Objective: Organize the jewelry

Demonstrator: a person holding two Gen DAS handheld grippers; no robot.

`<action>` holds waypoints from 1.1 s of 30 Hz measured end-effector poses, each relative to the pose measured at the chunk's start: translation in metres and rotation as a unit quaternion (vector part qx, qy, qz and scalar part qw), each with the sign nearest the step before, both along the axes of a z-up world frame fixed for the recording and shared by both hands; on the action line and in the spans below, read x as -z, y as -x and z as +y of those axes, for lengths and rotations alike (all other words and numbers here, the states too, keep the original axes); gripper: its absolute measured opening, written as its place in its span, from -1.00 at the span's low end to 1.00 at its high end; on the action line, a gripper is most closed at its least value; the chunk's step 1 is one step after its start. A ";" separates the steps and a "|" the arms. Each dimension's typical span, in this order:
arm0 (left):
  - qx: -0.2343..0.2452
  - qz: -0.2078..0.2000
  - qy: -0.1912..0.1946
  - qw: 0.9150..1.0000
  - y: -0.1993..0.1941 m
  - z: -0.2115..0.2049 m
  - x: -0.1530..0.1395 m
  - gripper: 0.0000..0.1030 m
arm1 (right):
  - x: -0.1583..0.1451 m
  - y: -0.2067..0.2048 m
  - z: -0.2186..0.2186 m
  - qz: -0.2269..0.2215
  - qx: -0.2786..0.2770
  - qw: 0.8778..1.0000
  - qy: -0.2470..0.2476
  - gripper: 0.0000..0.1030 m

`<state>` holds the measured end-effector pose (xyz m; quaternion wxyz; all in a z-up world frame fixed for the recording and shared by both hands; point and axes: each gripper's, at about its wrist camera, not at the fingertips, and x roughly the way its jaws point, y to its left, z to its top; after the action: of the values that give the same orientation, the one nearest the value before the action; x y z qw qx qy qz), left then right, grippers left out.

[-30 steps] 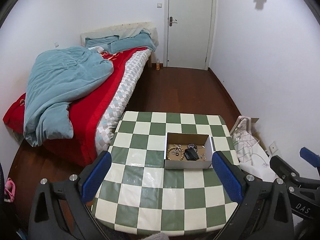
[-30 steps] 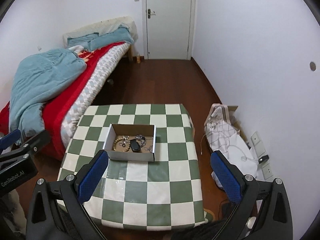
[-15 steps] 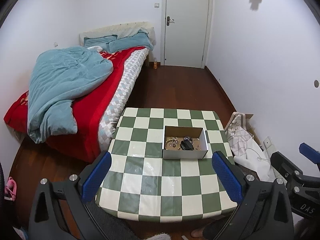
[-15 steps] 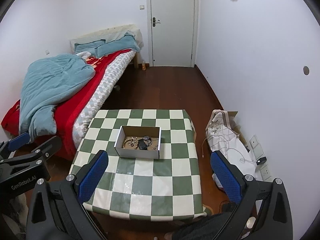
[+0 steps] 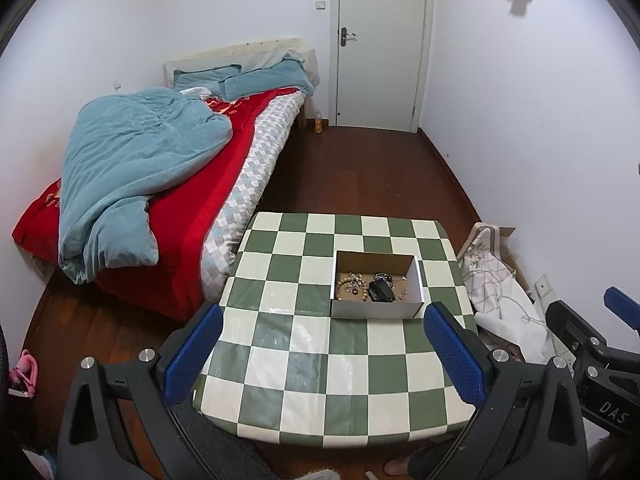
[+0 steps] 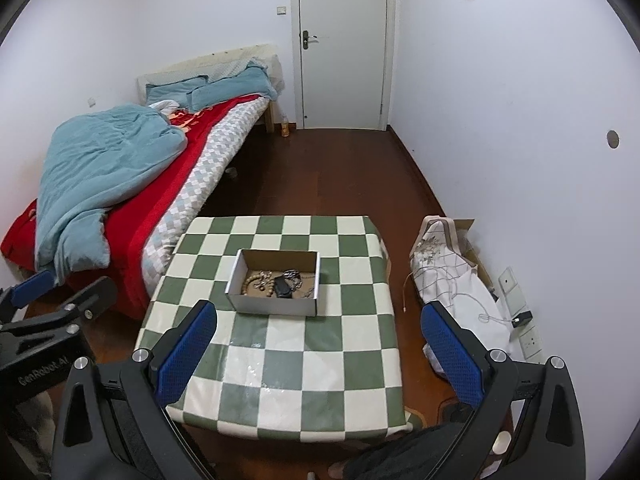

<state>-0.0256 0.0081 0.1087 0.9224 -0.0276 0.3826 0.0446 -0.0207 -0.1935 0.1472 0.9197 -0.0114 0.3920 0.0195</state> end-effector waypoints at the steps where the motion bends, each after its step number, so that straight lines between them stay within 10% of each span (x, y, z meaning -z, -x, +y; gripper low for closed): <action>1: -0.003 0.000 -0.002 1.000 -0.005 0.000 0.002 0.99 | 0.003 -0.005 -0.001 0.002 0.004 1.000 0.004 1.00; 33: -0.029 0.071 -0.014 0.997 -0.102 0.007 0.052 0.99 | 0.075 -0.126 0.023 0.071 0.015 0.996 0.048 1.00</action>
<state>0.0759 0.0149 0.0563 0.8917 -0.0222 0.4453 0.0782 0.1049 -0.1705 0.0725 0.8882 -0.0483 0.4568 -0.0121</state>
